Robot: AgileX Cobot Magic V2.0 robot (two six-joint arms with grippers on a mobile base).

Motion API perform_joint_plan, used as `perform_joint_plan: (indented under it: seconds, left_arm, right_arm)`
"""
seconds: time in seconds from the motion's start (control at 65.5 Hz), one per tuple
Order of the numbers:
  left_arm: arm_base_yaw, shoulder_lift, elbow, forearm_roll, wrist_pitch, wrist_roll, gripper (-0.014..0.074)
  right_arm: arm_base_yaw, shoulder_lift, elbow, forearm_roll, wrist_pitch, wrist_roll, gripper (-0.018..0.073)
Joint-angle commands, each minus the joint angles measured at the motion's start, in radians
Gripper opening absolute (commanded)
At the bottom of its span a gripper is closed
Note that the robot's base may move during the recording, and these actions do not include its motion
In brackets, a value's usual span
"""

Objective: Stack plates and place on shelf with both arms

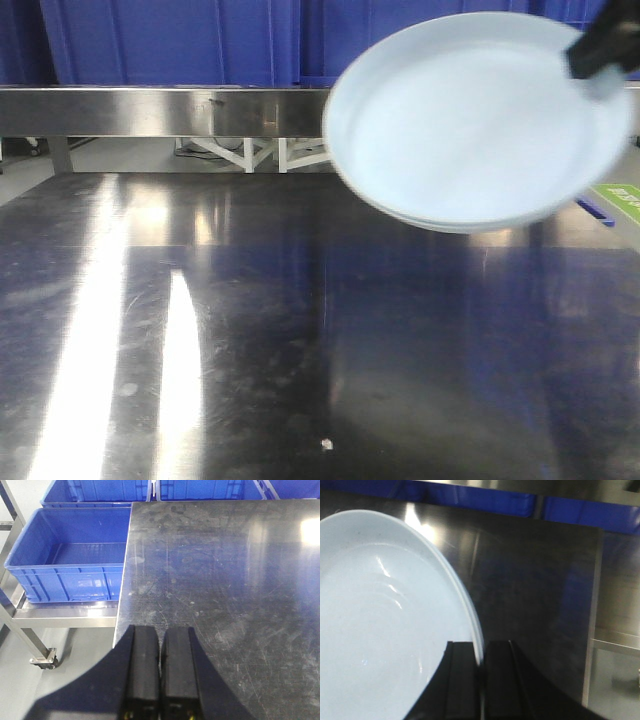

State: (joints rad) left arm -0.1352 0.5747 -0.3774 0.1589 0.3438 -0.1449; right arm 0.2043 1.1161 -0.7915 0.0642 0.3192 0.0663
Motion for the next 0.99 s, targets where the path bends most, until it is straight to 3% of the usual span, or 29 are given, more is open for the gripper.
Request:
perform_joint_plan:
  seconds: [0.0, 0.458, 0.977]
  left_arm:
    - [-0.008, 0.003, -0.027, 0.003, -0.079, -0.004, 0.0088]
    - [-0.008, 0.003, -0.027, 0.003, -0.079, -0.004, 0.0088]
    - [-0.008, 0.003, -0.027, 0.003, -0.079, -0.004, 0.0088]
  right_arm:
    - [-0.036, -0.127, 0.046, -0.001, -0.092, -0.005, 0.0057]
    - [-0.171, -0.602, 0.328, 0.016, -0.015, -0.005, 0.0057]
    - [-0.188, -0.707, 0.419, 0.024, -0.026, -0.005, 0.0057]
